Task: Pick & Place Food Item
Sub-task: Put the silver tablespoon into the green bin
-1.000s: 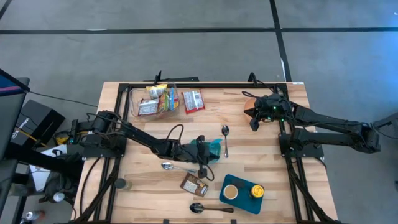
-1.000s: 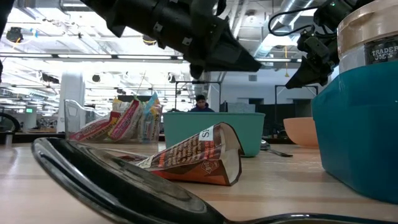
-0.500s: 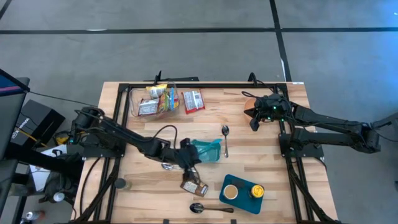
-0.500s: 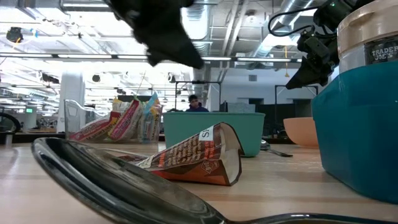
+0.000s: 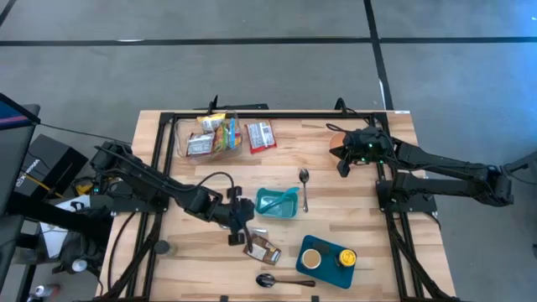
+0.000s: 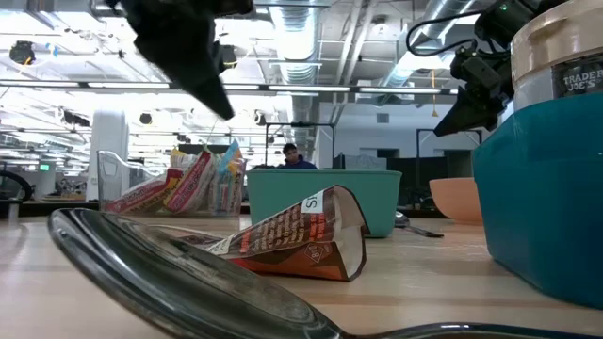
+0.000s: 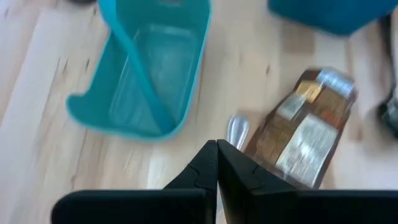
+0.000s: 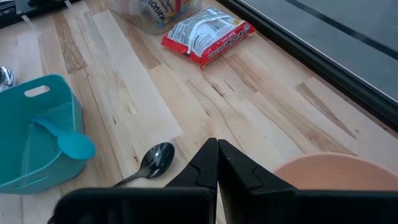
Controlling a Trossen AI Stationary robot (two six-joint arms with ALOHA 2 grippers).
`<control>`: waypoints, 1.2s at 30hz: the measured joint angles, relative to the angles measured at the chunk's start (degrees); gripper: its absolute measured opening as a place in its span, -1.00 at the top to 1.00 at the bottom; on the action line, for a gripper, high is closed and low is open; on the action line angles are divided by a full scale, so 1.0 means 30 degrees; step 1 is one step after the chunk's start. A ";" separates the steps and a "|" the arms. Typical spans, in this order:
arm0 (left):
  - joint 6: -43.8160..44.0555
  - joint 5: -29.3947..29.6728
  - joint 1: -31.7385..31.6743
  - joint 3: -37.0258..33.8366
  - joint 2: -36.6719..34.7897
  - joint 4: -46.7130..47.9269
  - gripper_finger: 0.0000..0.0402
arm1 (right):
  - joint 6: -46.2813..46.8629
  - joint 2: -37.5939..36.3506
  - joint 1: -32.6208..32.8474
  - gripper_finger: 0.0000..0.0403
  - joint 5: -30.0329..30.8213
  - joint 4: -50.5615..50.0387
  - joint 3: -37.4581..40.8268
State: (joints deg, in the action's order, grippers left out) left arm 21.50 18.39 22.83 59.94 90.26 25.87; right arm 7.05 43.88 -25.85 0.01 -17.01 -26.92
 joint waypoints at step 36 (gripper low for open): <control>-0.0794 -0.2373 -0.0006 -0.0015 0.3607 0.1590 1.00 | 0.0000 0.0007 0.0004 1.00 0.0000 -0.0061 0.0000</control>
State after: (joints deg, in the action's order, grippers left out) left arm 19.11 11.27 22.81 59.90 101.08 30.64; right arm 7.05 43.90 -25.84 0.01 -17.19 -26.92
